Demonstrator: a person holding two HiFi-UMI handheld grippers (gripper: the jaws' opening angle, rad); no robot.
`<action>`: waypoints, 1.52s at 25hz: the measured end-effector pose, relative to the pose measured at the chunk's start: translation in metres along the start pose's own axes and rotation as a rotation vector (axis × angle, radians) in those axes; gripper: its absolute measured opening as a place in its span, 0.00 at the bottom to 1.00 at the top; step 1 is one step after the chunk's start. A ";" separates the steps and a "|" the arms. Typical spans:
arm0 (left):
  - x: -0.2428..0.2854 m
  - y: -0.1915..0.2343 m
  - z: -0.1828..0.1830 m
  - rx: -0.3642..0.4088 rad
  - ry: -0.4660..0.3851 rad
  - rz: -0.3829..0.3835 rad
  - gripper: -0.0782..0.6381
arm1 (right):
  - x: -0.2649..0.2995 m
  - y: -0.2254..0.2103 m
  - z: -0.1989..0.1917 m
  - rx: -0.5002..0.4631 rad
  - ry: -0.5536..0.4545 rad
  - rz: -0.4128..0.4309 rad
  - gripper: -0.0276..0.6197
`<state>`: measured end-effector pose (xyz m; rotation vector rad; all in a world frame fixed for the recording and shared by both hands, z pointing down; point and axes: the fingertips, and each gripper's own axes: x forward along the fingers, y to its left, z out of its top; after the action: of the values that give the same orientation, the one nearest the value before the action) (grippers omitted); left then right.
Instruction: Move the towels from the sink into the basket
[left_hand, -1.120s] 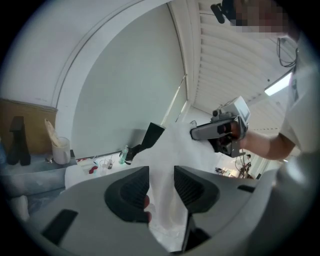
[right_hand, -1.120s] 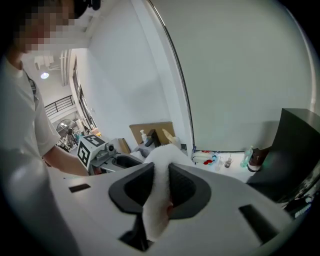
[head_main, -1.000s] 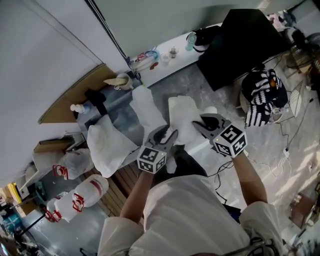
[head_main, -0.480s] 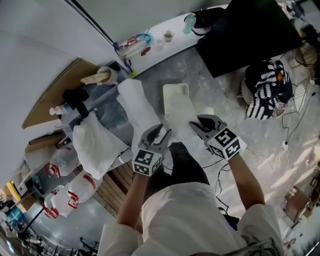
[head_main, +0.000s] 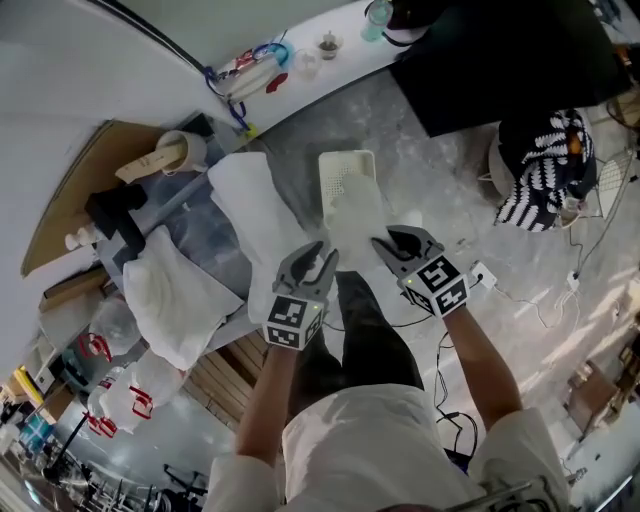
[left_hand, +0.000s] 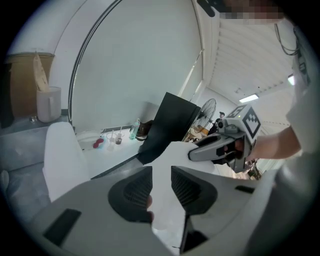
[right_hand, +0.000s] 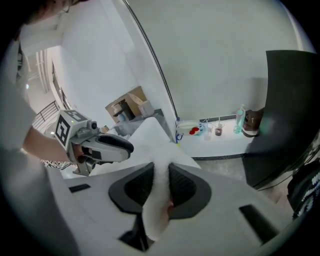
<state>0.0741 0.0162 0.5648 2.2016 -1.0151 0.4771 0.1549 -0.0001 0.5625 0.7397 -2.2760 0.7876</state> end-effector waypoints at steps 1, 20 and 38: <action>0.008 0.001 -0.005 -0.007 0.009 0.001 0.26 | 0.007 -0.005 -0.006 0.005 0.003 0.001 0.16; 0.135 0.018 -0.092 -0.177 0.050 0.245 0.25 | 0.117 -0.090 -0.117 0.017 0.071 -0.002 0.17; 0.220 0.090 -0.225 -0.353 0.075 0.412 0.25 | 0.234 -0.151 -0.225 0.131 0.108 -0.025 0.16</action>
<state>0.1322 0.0120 0.8871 1.6567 -1.4009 0.5114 0.1820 -0.0170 0.9186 0.7648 -2.1310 0.9484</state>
